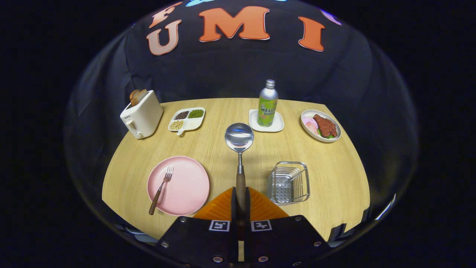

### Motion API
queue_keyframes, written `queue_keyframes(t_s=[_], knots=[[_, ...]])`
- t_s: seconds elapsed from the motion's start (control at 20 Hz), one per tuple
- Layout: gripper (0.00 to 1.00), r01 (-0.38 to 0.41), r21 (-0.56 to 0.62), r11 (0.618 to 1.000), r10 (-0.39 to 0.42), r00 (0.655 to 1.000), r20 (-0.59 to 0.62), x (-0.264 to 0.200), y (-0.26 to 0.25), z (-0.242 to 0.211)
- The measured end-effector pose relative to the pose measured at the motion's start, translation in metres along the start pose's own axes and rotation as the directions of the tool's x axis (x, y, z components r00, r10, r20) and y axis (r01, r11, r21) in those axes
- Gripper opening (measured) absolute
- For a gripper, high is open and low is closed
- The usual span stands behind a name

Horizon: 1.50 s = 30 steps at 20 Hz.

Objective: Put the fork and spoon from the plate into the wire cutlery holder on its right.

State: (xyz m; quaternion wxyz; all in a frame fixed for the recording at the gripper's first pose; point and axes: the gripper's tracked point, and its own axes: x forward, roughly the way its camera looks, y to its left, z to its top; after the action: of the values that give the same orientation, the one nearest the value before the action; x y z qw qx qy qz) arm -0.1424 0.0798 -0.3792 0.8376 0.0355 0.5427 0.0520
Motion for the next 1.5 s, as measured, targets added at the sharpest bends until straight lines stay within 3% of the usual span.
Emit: queue_keyframes(t_s=[0.25, 0.5, 1.0, 1.25, 1.5], knots=[[0.07, 0.097, -0.03, 0.995, -0.098, 0.995, -0.031, -0.015, -0.055, 0.0], [0.06, 0.133, -0.059, 0.989, -0.139, 0.984, -0.115, -0.017, -0.088, -0.014], [0.07, 0.074, -0.131, 0.989, -0.114, 0.937, -0.331, -0.002, -0.097, -0.054], [0.09, 0.054, -0.108, 0.993, -0.089, 0.932, -0.351, 0.007, -0.091, -0.053], [0.13, 0.061, -0.06, 0.996, -0.076, 0.957, -0.279, 0.015, -0.091, -0.033]])
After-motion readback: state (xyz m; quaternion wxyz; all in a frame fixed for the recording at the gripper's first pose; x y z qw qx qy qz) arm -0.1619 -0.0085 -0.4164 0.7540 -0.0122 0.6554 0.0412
